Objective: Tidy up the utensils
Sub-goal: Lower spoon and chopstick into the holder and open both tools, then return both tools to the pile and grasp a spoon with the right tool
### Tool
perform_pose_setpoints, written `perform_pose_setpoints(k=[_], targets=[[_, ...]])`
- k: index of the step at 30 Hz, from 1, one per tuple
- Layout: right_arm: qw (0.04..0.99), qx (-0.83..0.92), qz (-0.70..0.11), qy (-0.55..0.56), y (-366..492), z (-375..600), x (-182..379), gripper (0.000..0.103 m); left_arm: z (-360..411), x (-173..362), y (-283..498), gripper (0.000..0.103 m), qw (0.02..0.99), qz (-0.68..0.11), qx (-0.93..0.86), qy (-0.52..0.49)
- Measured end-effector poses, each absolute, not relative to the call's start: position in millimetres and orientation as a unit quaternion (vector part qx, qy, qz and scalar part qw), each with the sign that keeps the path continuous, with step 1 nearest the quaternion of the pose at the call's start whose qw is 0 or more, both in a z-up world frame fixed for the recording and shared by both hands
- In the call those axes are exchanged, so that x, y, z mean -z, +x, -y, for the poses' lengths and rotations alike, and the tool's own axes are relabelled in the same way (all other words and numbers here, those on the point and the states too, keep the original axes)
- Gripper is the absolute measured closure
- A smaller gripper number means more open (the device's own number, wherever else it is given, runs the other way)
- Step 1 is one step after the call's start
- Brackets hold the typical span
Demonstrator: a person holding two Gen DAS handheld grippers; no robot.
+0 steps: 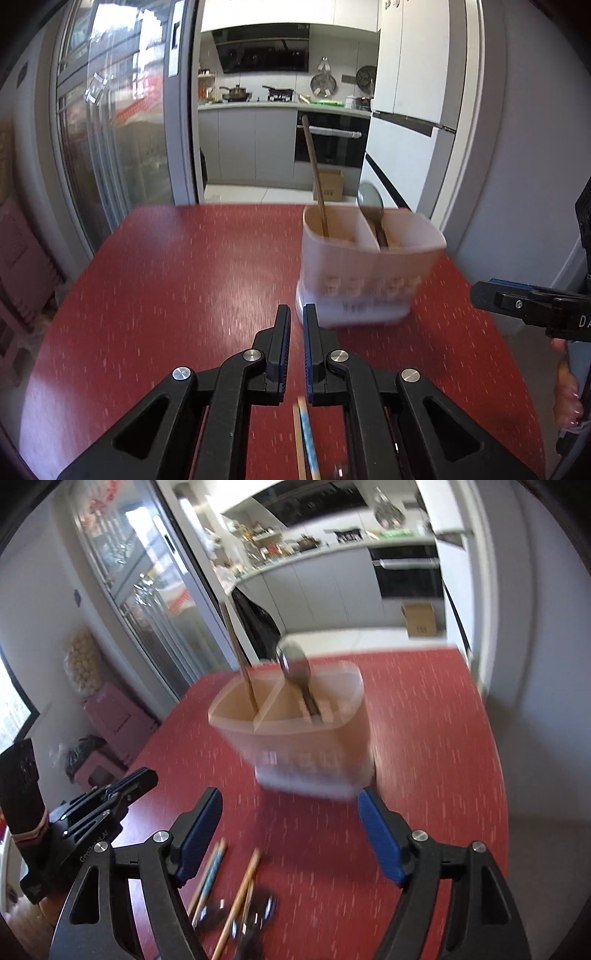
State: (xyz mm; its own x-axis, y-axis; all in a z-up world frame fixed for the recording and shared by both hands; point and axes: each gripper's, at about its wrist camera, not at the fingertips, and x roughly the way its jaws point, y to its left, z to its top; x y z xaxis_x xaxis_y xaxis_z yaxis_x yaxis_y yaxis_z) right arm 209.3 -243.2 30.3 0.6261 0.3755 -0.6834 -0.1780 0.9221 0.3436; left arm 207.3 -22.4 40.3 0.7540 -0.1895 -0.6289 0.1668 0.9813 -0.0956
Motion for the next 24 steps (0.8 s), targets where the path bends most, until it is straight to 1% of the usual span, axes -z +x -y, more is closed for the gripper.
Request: perform_pose_setpoints(k=[12,13,14,16,24], targets=[[0.84,-0.115,-0.506,0.156,121,246,28,0.024,9,12,136,0.068,0.911,-0.401,0.094,-0.017],[0.836,-0.115,-0.511,0.163,115,247,32,0.024,8,14,133,0.048,0.91,-0.404,0.093,-0.017],[0.833,-0.115,-0.515,0.168,110,247,36,0.024,7,16,131,0.0,0.908,-0.408,0.091,-0.016],[0.822,-0.114,-0.526,0.187,103,249,44,0.024,5,21,124,0.0,0.909,-0.41,0.071,-0.011],[0.773,-0.126,-0.554,0.282,91,254,71,0.024,15,44,113,0.0,0.899,-0.431,0.081,0.026]])
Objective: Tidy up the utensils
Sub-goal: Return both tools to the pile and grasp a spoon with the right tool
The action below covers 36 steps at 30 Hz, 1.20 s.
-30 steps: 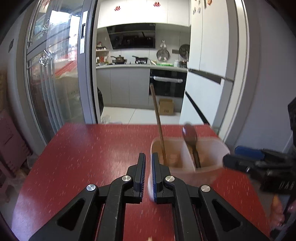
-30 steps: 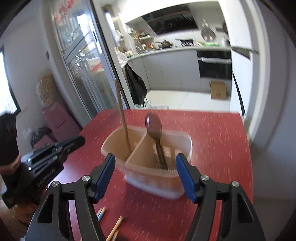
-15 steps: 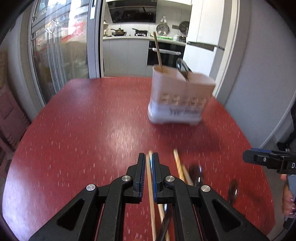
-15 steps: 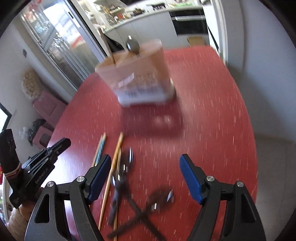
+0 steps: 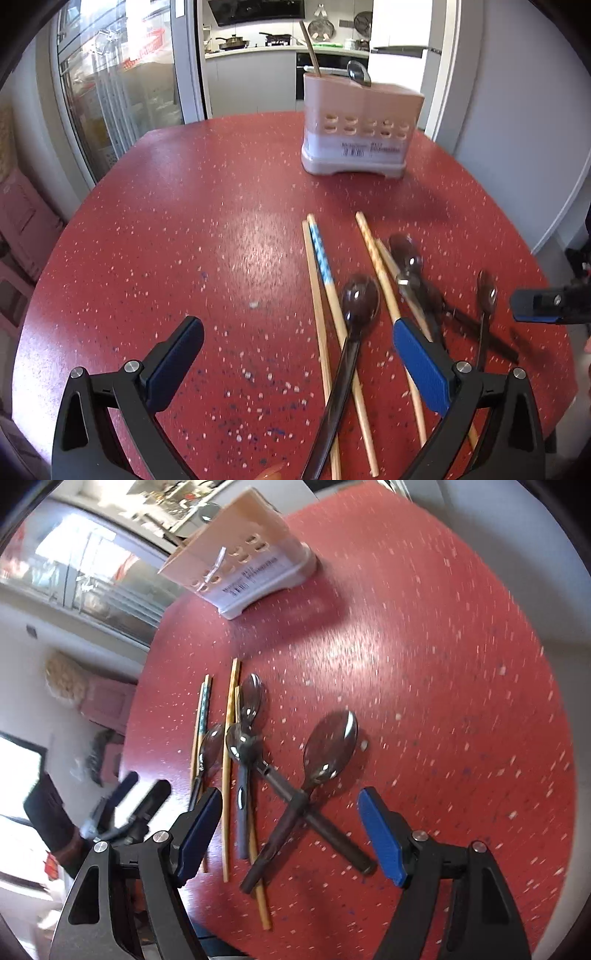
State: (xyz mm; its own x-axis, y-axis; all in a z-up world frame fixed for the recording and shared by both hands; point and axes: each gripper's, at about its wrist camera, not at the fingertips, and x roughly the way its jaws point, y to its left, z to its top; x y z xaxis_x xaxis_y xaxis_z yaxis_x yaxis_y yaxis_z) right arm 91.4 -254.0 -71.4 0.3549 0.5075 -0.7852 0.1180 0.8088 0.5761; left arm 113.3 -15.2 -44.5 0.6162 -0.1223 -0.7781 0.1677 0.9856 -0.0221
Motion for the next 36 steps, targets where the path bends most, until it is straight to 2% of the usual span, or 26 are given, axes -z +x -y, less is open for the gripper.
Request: perform_pose_setpoints(k=[6,8,15,18,19,21,23,27,29,31,32,35,36], targets=[[0.757,-0.134,-0.557,0.315,92,254,81,0.032,17,57,108,0.0,0.89,-0.445,0.088,0.035],[0.752,-0.133,-0.56,0.321,96,252,83,0.038,19,59,108,0.0,0.887,-0.45,0.096,0.039],[0.739,-0.13,-0.566,0.342,101,244,92,0.05,27,64,108,0.0,0.879,-0.46,0.111,0.057],[0.733,-0.123,-0.571,0.349,104,240,96,0.059,29,64,109,0.0,0.877,-0.464,0.116,0.056],[0.732,-0.12,-0.573,0.348,104,240,97,0.062,29,64,110,0.004,0.874,-0.468,0.119,0.058],[0.733,-0.115,-0.574,0.346,105,238,97,0.065,32,65,111,0.004,0.871,-0.473,0.122,0.06],[0.735,-0.108,-0.579,0.335,107,235,96,0.074,34,65,111,0.014,0.868,-0.475,0.13,0.063],[0.741,-0.098,-0.588,0.309,108,231,94,0.08,38,66,109,0.017,0.863,-0.48,0.14,0.069],[0.744,-0.095,-0.589,0.3,109,229,93,0.087,39,66,109,0.031,0.861,-0.483,0.143,0.071],[0.747,-0.093,-0.59,0.291,109,228,94,0.09,38,67,108,0.033,0.859,-0.487,0.144,0.067],[0.748,-0.094,-0.59,0.29,109,229,94,0.092,38,67,109,0.04,0.859,-0.487,0.145,0.067],[0.751,-0.095,-0.589,0.284,108,229,94,0.092,36,67,108,0.041,0.859,-0.486,0.146,0.065],[0.753,-0.097,-0.588,0.28,108,229,93,0.092,36,67,108,0.045,0.859,-0.487,0.148,0.062]])
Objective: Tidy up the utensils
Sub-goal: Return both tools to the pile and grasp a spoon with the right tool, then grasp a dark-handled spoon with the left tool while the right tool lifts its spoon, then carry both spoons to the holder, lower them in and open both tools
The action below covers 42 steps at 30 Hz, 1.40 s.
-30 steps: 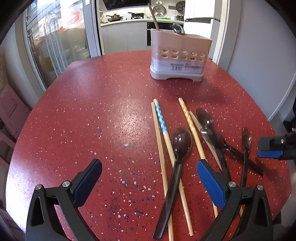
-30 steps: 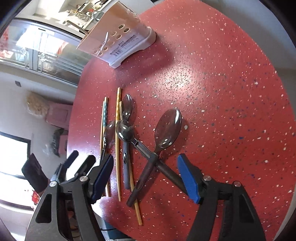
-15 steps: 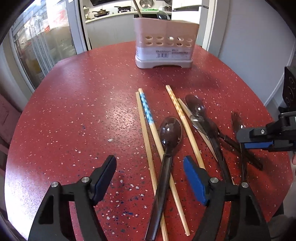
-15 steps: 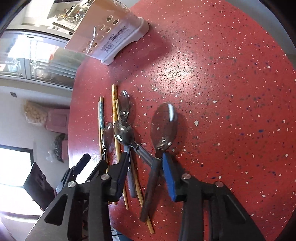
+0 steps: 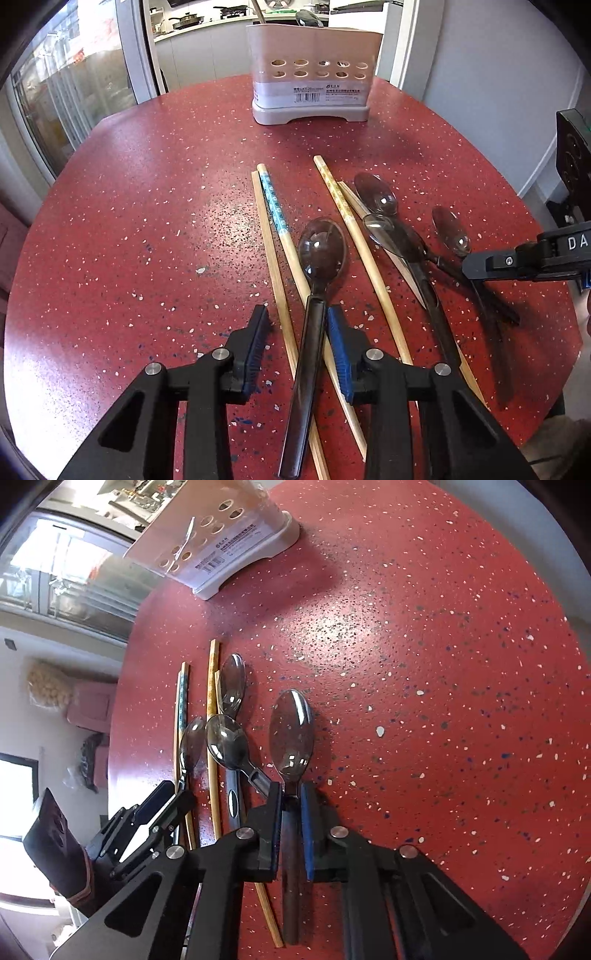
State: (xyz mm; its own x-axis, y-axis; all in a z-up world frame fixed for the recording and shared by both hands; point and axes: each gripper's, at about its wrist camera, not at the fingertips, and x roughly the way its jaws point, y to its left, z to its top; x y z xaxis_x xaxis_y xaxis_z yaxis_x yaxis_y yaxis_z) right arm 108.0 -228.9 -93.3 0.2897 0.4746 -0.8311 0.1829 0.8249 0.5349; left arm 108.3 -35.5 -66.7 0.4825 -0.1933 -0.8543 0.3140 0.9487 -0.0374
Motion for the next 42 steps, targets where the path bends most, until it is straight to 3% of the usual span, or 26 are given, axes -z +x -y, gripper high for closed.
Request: perform_pose_setpoints(k=[1,6,23,42], targets=[[0.754,-0.098,-0.587,0.276,108,229,93,0.092,35,67,109,0.055,0.858,-0.487,0.15,0.06],[0.755,-0.11,-0.582,0.283,107,231,91,0.099,32,65,106,0.062,0.863,-0.48,0.15,0.05],[0.773,-0.151,-0.548,0.281,102,242,74,0.099,8,30,101,0.062,0.89,-0.428,0.152,-0.045],[0.845,-0.19,-0.453,0.212,108,244,5,0.099,2,-42,135,0.062,0.92,-0.337,0.155,-0.129]])
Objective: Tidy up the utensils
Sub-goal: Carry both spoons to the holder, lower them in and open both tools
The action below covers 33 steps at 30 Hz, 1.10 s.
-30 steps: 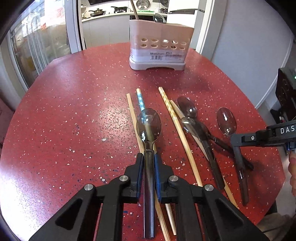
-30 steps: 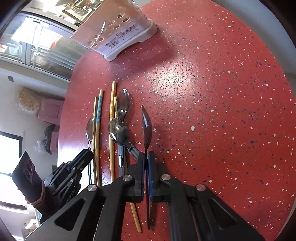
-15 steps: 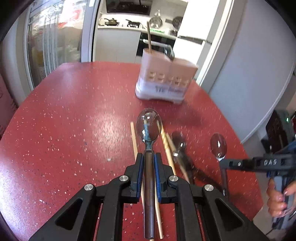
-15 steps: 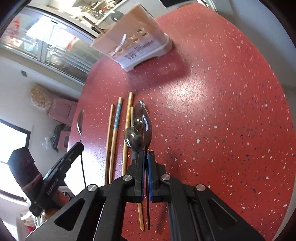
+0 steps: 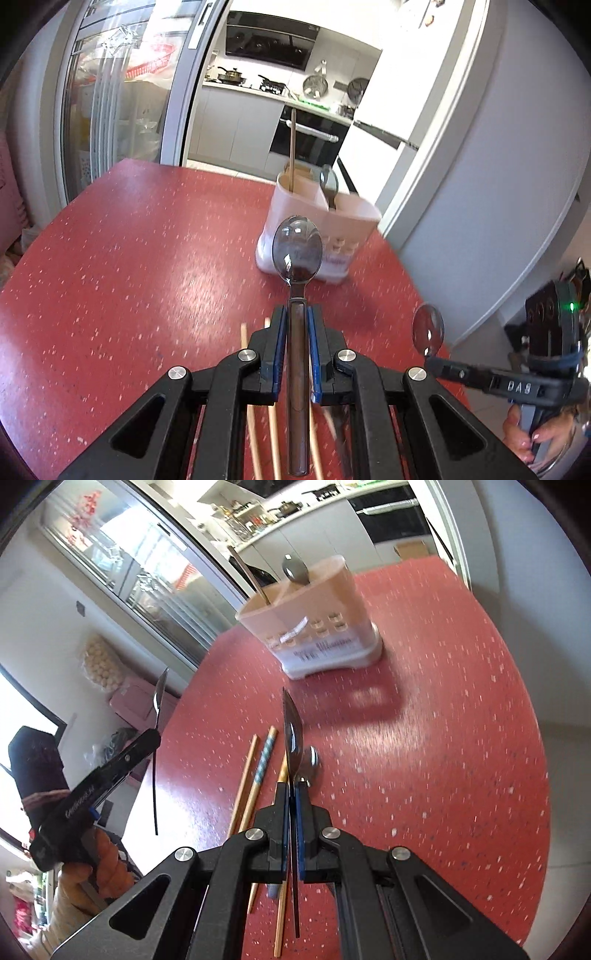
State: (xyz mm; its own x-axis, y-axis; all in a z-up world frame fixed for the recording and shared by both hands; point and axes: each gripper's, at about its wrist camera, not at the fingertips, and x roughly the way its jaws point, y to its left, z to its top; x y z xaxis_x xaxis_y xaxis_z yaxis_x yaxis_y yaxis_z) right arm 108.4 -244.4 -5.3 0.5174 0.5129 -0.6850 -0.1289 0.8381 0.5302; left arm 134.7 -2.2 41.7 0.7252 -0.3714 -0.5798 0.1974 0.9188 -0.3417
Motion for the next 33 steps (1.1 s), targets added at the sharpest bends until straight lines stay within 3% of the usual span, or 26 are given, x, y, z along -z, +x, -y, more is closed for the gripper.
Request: perform_pose_setpoints(k=[11,21,33], targets=[[0.871,-0.203,-0.405,0.19,158,255,-41,0.099,4,-85,218,0.062,0.925,-0.289,0.16,-0.187],[0.895,-0.21,-0.355,0.172,235,259,-82,0.099,33,-122,307,0.062,0.947,-0.221,0.154,-0.173],[0.929,-0.21,-0.271,0.139,321,252,-105,0.099,57,-107,364,0.062,0.969,-0.159,0.128,-0.137]])
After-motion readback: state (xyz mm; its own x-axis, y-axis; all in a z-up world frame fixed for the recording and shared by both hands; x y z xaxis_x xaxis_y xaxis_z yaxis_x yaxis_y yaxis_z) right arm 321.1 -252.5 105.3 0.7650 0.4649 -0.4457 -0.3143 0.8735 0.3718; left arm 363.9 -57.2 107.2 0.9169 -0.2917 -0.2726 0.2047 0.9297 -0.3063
